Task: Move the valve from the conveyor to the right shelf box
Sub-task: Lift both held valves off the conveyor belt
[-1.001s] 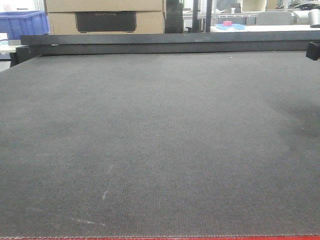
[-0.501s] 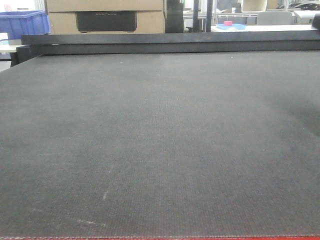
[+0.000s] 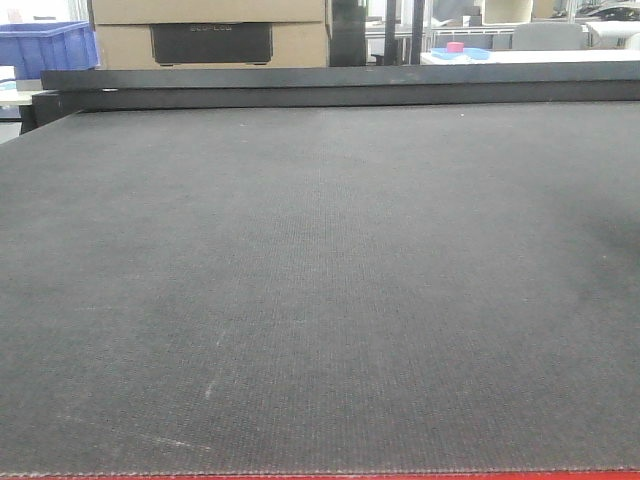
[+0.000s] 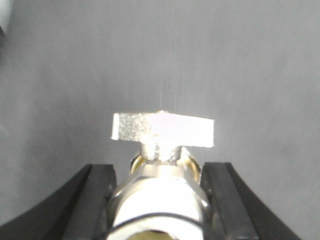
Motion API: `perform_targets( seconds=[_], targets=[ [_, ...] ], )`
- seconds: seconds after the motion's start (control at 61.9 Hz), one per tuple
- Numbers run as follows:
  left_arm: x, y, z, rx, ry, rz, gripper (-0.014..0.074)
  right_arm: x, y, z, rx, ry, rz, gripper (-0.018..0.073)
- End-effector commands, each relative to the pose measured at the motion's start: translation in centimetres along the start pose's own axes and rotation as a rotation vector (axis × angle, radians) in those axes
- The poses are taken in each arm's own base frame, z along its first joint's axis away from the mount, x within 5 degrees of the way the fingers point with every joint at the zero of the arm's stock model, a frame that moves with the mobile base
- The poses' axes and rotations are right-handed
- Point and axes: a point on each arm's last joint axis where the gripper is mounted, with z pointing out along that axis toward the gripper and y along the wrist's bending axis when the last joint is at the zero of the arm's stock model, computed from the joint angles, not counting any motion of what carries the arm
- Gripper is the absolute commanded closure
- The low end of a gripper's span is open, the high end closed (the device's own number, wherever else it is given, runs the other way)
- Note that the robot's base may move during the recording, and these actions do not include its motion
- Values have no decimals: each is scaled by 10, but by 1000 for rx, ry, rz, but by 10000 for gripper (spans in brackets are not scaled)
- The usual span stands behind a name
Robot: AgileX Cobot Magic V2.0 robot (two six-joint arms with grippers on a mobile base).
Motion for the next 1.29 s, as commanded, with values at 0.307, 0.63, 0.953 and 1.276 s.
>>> perform_targets(
  seconds=[0.307, 0.63, 0.953, 1.276],
  targets=[
    [44, -9, -56, 25, -330, -67, 707, 27, -2, -38, 5, -402, -6, 727],
    [69, -14, -91, 55, -426, -131, 707, 45, -1, -68, -2, -588, -13, 727],
    [72, -14, -97, 52, -438, -126, 707, 46, -1, -72, -3, -602, -14, 727],
    [71, -14, -97, 52, -442, -127, 707, 46, -1, -72, -3, -602, -14, 727]
  ],
)
